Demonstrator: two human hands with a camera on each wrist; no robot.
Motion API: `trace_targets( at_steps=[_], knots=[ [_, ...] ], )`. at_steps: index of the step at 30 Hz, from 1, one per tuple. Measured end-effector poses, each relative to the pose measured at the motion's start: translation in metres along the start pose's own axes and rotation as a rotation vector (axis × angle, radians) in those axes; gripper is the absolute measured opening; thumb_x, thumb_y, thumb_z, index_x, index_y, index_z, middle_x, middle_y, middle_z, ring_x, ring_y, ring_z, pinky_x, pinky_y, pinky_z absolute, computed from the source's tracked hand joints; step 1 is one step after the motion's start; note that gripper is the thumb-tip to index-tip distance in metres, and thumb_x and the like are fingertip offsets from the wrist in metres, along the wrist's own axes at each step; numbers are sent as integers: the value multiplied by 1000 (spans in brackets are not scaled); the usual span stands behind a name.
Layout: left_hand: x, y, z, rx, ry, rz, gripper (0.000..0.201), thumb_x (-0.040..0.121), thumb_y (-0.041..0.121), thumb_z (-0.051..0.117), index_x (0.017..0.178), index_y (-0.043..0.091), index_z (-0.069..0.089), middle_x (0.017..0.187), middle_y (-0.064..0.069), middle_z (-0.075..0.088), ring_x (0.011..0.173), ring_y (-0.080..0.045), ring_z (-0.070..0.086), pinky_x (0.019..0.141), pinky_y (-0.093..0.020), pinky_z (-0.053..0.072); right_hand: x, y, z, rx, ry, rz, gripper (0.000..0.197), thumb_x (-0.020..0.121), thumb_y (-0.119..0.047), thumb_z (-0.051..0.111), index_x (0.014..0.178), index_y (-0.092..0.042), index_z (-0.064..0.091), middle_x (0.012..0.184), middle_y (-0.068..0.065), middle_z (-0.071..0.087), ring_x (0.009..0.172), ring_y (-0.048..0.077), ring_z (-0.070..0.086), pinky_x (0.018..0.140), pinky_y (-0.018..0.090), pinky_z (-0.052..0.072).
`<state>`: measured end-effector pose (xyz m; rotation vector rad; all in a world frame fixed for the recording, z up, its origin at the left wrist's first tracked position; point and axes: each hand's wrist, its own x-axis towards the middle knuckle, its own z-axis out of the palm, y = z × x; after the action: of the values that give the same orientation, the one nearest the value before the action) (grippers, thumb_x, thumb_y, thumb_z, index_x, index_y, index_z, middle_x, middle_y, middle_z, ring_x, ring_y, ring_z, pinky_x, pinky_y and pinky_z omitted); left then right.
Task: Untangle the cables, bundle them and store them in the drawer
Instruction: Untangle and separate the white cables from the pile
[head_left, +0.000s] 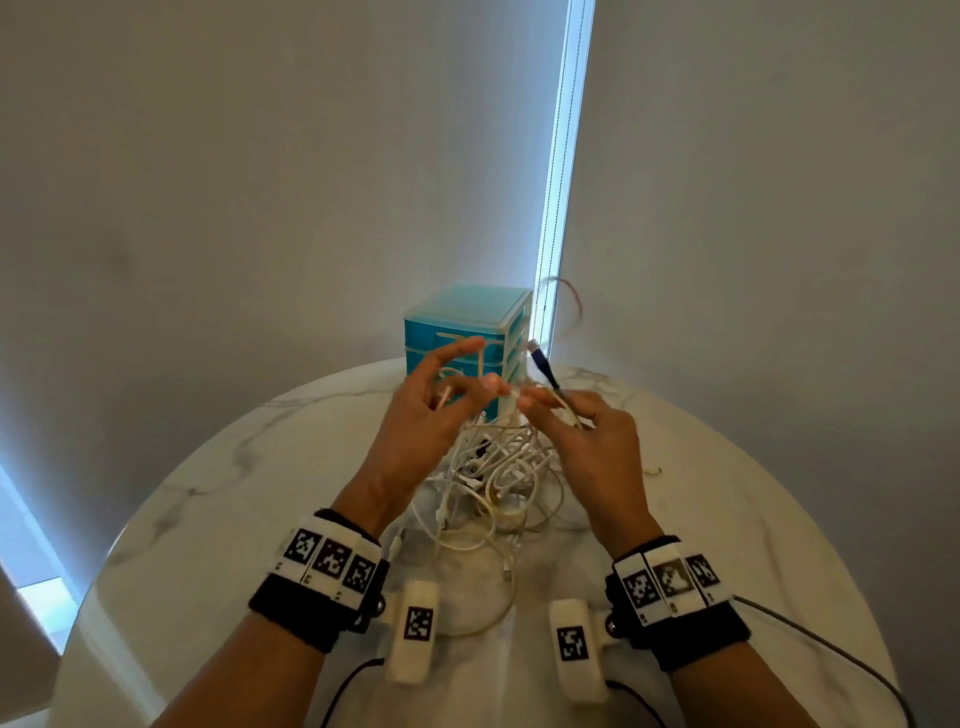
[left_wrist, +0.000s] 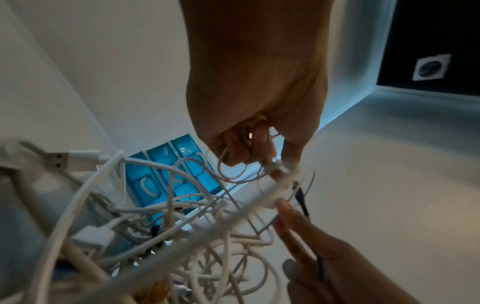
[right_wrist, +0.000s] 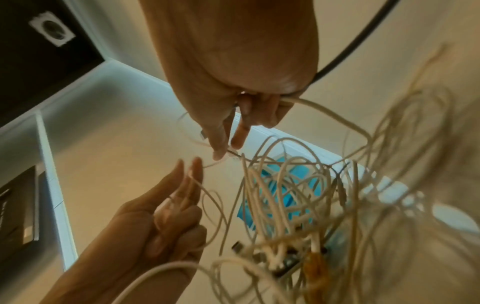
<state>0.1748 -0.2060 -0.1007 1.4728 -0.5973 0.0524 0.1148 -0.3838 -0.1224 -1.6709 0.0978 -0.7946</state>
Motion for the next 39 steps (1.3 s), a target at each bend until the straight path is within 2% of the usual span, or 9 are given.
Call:
trace_targets(
  at_steps=[4,9,13,18,21,23,25,31,39],
  knots=[
    [3,-17,-3,243,-188,-209,50,87,55,82,129,46,56,116,14,79,114,-7,72,108,-47,55,6,-15,-9,233,117,21,27,90,-36,86,114,-25,85,88,-15,80,83,4,73,77,23,56],
    [2,-16,-2,351,-287,-152,44,90,62,74,129,55,57,128,13,74,129,-10,58,109,-38,45,14,-27,-27,378,174,47,40,90,-45,80,120,-19,82,61,-9,54,52,11,28,45,26,27],
    [-2,-8,12,383,-264,-14,36,91,59,74,123,46,70,116,23,75,116,7,63,100,-22,43,7,-30,-20,390,54,85,45,92,-46,76,125,-16,78,64,-12,63,54,15,25,46,28,25],
    [4,-10,2,195,68,88,15,95,39,78,103,26,81,104,16,79,106,3,69,91,-18,55,5,-21,-15,285,-58,83,24,98,-40,73,113,-23,81,81,-7,75,48,3,42,46,16,35],
    [10,-8,-8,-3,223,54,21,96,36,77,99,16,81,74,17,73,64,5,64,64,-12,48,-2,0,-5,7,-226,151,9,95,-28,80,102,-24,84,99,-3,83,78,-1,74,77,24,60],
    [13,-7,-10,-36,287,6,26,98,34,75,97,9,79,53,20,57,46,5,50,51,-9,37,1,9,-8,-41,-194,171,9,94,-15,80,96,-22,85,97,-2,84,99,11,78,101,43,60],
    [13,-6,-11,-49,299,-27,29,99,33,73,98,5,79,49,20,53,44,4,48,50,-11,35,9,2,-16,-8,-48,148,9,92,-15,82,93,-23,85,99,-4,84,105,11,77,106,42,58],
    [9,4,-1,-54,245,-7,22,98,34,75,94,12,81,86,5,78,50,6,54,50,-5,39,3,-30,-14,-39,-115,-33,24,87,-42,87,110,-34,82,87,-2,79,80,12,77,76,25,62],
    [4,9,4,-59,121,-104,28,97,38,75,88,12,81,50,13,42,45,-7,28,44,-19,26,-4,-44,-15,-270,-304,-66,14,95,-39,79,97,-26,82,72,-7,80,73,4,77,76,20,55]
  ],
)
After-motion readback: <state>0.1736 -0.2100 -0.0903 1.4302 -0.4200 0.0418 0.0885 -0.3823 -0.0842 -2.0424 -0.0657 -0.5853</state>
